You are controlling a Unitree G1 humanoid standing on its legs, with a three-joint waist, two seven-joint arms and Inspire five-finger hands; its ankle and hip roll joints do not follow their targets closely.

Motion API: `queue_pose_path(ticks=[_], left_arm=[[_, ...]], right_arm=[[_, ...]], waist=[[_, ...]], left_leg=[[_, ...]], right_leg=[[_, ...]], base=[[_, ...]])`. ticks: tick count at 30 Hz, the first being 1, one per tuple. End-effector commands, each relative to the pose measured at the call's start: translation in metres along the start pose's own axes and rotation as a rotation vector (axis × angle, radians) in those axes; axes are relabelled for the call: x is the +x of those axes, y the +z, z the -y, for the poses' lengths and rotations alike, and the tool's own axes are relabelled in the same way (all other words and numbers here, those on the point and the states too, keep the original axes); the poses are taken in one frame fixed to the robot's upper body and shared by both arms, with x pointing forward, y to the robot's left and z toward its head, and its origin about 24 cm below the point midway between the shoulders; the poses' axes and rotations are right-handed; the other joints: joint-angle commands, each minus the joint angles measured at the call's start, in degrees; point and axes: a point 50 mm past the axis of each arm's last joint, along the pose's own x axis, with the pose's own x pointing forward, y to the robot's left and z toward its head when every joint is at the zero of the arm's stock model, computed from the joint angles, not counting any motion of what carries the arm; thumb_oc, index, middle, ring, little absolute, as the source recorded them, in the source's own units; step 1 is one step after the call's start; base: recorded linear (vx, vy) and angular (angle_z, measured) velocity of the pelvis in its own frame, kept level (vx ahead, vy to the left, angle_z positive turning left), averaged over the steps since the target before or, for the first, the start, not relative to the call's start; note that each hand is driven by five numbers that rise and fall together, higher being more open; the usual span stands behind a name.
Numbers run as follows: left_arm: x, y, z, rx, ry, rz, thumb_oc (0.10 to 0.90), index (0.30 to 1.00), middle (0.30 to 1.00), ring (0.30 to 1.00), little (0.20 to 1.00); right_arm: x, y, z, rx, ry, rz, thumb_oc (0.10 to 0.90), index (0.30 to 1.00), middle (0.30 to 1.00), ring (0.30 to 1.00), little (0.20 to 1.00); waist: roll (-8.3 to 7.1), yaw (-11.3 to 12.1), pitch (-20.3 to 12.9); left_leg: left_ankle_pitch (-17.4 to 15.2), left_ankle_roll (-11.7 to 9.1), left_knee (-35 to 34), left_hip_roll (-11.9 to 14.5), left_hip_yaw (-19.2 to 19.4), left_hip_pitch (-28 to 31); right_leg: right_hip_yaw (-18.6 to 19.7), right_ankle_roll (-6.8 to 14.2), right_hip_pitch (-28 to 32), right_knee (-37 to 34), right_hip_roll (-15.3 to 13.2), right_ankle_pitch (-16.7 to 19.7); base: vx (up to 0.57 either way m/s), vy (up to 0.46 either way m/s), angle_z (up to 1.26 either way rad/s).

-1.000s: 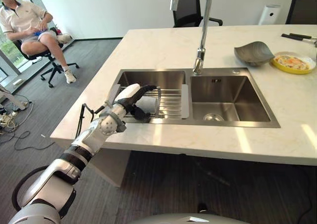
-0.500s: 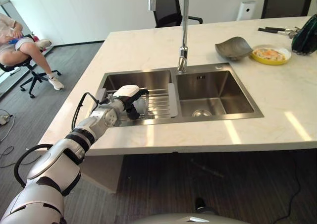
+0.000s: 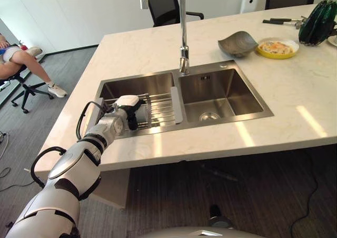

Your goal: Place the dishes in the dishwasher.

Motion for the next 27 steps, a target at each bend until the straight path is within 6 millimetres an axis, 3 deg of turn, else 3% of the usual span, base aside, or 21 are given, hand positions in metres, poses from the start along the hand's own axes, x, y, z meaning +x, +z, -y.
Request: queue_pose_path(ticks=[1, 10, 17, 27], left_arm=[[0.005, 0.005, -0.110, 0.017, 0.328, -0.040, 0.800, 0.900, 0.900, 0.900, 0.900], [0.004, 0.000, -0.112, -0.019, 0.327, -0.068, 0.800, 0.900, 0.900, 0.900, 0.900], [0.005, -0.003, -0.100, -0.036, 0.278, -0.085, 0.800, 0.900, 0.900, 0.900, 0.900], [-0.001, -0.025, -0.098, -0.054, 0.269, -0.158, 0.800, 0.900, 0.900, 0.900, 0.900]], right_arm=[[-0.001, 0.010, 0.009, 0.000, -0.016, 0.030, 0.800, 0.900, 0.900, 0.900, 0.900], [-0.003, 0.016, 0.021, -0.009, -0.050, 0.029, 0.800, 0.900, 0.900, 0.900, 0.900], [-0.003, 0.021, 0.026, -0.010, -0.061, 0.030, 0.800, 0.900, 0.900, 0.900, 0.900], [-0.004, 0.028, 0.032, -0.032, -0.076, 0.038, 0.800, 0.900, 0.900, 0.900, 0.900]], waist=[[-1.22, 0.44, 1.03], [-1.40, 0.74, 1.08], [-1.38, 0.85, 1.13], [-1.43, 1.16, 0.96]], left_leg=[[0.75, 0.17, 0.51, -2.08, 1.22, -2.87], [0.69, 0.26, 0.51, -2.23, 0.86, -3.02], [0.65, 0.23, 0.51, -2.25, 0.95, -2.84], [0.63, 0.21, 0.51, -2.29, 0.86, -2.49]], right_leg=[[-2.49, 5.49, 5.45, 1.05, -2.24, -9.39], [-3.04, 5.47, 5.71, 1.05, -2.33, -9.49], [-3.22, 5.36, 5.93, 1.05, -2.33, -9.52], [-3.96, 5.33, 6.52, 1.05, -2.46, -9.50]], base=[[0.00, 0.000, 0.00], [0.00, 0.000, 0.00], [0.00, 0.000, 0.00], [0.00, 0.000, 0.00]])
